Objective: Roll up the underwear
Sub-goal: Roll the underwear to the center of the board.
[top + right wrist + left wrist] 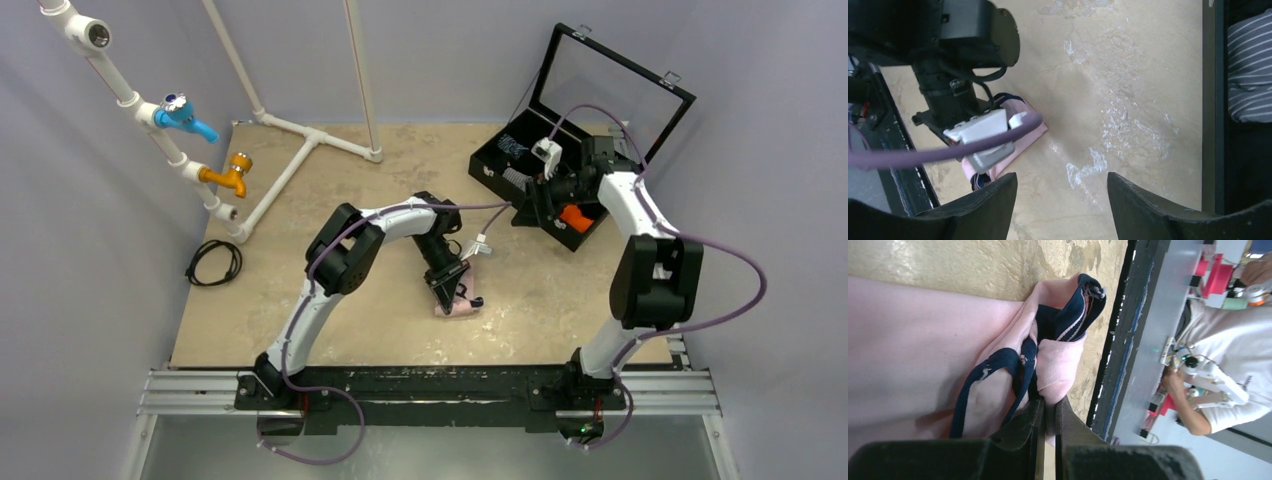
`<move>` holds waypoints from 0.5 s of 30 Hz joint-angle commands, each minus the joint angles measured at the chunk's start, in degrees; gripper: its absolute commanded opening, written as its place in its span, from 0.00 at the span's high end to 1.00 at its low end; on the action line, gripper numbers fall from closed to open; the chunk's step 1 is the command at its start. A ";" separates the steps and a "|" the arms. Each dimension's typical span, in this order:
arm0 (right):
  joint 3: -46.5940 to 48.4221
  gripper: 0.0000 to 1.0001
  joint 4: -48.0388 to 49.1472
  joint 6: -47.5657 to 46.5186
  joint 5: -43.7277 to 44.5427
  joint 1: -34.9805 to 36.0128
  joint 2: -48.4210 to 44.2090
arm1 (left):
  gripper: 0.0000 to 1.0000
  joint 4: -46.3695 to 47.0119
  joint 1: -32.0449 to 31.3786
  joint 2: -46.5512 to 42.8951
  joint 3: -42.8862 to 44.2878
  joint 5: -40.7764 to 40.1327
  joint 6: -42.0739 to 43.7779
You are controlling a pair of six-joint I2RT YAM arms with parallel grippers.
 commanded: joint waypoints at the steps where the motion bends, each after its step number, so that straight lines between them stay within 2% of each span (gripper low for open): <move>1: -6.34 0.33 7.61 1.04 3.44 -0.02 -9.69 | 1.00 -2.58 1.82 4.75 2.27 -1.73 2.55; 9: -16.59 0.32 6.59 -7.20 7.58 2.66 -21.00 | 1.00 -8.31 3.74 8.82 6.50 0.86 4.32; 15: -23.18 0.32 10.43 -7.61 16.03 17.63 -26.60 | 1.00 -11.39 4.22 11.38 9.79 1.17 4.45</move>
